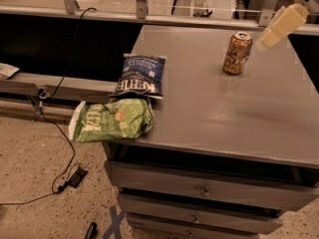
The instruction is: Move orange can near blue chip bag
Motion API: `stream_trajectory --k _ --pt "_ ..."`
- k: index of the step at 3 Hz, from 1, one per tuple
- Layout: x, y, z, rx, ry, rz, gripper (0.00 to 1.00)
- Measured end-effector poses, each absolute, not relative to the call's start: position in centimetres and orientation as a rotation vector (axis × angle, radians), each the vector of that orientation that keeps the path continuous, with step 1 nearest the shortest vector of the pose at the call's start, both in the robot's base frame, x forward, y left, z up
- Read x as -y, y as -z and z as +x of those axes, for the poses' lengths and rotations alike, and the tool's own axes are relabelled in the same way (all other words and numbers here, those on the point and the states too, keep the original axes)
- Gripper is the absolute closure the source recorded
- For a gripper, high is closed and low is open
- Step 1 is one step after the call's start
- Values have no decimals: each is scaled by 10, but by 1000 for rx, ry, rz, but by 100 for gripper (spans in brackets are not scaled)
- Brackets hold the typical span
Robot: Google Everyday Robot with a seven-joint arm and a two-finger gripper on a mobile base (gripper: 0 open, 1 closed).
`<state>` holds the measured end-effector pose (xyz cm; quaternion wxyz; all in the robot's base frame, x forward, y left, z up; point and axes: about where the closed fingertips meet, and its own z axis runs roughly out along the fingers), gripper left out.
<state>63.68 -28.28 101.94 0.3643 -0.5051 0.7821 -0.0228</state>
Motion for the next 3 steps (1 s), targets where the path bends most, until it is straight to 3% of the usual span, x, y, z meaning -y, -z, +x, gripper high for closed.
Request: stream_trajectory --k 2,3 --pt "291 -979 711 -2037 -70 -1067 0" --pt "279 -939 717 -2131 -237 -987 0"
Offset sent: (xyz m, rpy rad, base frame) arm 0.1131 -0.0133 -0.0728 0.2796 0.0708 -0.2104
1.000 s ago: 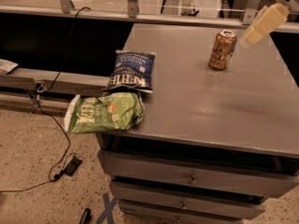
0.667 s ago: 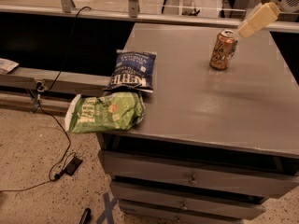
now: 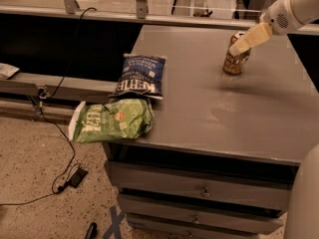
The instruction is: Move orange can near blue chip bag
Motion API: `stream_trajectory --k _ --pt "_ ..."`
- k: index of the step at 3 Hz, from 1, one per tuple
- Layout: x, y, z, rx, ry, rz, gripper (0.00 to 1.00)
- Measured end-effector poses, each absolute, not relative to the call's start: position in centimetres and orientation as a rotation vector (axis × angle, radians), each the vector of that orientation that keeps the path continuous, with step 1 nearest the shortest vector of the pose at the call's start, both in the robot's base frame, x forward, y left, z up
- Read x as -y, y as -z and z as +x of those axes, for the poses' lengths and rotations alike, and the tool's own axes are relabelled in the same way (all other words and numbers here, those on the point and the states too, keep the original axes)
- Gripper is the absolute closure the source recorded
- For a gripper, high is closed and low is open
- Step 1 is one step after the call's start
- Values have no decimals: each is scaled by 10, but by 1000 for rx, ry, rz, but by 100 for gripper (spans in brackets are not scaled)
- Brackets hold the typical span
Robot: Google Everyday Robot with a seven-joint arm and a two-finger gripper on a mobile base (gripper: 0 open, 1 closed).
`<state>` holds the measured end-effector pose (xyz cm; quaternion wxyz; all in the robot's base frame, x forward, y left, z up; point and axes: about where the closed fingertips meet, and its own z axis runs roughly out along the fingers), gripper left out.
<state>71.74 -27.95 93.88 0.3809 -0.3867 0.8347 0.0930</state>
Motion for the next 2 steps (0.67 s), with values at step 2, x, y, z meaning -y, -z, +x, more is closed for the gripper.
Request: stream_trajectory --k 2 --pt "274 -930 715 -2106 -374 -925 0"
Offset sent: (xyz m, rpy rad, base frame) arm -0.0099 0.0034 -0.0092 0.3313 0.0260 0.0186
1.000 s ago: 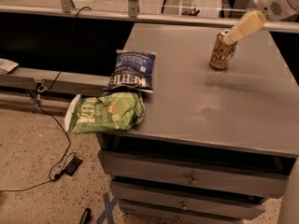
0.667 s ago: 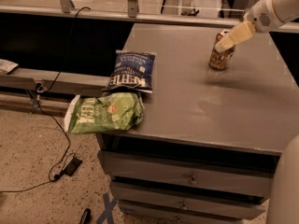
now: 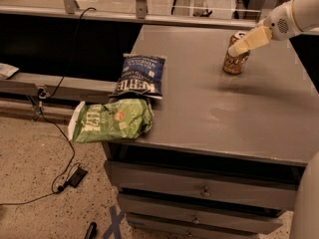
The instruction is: Move orange can near blue chip bag
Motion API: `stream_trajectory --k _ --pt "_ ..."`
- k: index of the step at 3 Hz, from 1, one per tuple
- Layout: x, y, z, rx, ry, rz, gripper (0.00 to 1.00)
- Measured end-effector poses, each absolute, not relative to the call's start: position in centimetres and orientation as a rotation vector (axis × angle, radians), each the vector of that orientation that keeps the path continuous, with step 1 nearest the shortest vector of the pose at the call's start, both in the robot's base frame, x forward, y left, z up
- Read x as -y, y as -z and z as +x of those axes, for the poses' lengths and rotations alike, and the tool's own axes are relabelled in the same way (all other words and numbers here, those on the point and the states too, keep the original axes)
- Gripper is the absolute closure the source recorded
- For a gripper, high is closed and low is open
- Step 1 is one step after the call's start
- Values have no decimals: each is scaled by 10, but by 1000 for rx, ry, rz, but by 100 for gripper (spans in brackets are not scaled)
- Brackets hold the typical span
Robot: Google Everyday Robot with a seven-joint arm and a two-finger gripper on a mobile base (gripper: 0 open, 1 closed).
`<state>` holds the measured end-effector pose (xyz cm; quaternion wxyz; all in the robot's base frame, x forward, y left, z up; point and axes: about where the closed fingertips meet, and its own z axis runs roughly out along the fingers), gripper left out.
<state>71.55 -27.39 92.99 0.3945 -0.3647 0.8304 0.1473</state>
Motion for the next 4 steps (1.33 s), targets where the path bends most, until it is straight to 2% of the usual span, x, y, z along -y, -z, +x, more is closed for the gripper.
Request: stream_trajectory --k 1,2,4 --pt "266 -924 715 -2048 -527 -814 0" --pt "261 -923 717 -2041 -536 -814 19" --pt "255 -918 720 -2043 -548 -821 65"
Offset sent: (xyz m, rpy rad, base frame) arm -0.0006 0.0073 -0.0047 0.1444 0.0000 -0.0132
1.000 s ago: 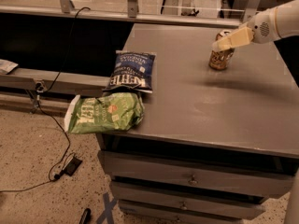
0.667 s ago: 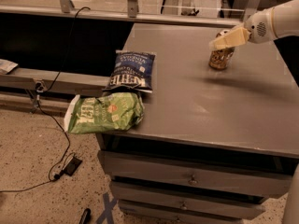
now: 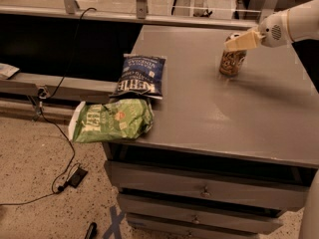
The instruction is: Move orange can near blue chip bag
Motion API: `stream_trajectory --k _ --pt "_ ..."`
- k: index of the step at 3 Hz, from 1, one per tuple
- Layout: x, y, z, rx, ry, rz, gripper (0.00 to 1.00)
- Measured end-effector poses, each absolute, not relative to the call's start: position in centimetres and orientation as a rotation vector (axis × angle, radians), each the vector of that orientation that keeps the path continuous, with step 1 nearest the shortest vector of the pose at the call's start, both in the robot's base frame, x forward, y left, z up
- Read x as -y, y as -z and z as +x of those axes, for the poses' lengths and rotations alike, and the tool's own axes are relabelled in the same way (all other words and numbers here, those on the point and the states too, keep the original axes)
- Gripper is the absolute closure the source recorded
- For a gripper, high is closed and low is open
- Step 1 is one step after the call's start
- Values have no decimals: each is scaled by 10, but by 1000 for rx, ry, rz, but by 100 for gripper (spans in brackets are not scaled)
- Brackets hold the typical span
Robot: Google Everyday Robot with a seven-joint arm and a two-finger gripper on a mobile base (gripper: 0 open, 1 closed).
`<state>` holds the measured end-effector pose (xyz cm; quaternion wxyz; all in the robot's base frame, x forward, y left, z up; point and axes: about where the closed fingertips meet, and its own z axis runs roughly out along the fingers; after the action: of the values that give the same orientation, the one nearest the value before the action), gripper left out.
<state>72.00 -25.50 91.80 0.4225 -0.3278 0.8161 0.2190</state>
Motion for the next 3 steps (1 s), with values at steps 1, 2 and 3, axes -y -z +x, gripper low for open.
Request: stream_trajectory --k 1,2,3 --pt "249 -921 721 -2035 -584 -808 88" --pt "224 -957 717 -1957 -700 -800 100" --pt "183 -992 708 -1886 -775 -862 100"
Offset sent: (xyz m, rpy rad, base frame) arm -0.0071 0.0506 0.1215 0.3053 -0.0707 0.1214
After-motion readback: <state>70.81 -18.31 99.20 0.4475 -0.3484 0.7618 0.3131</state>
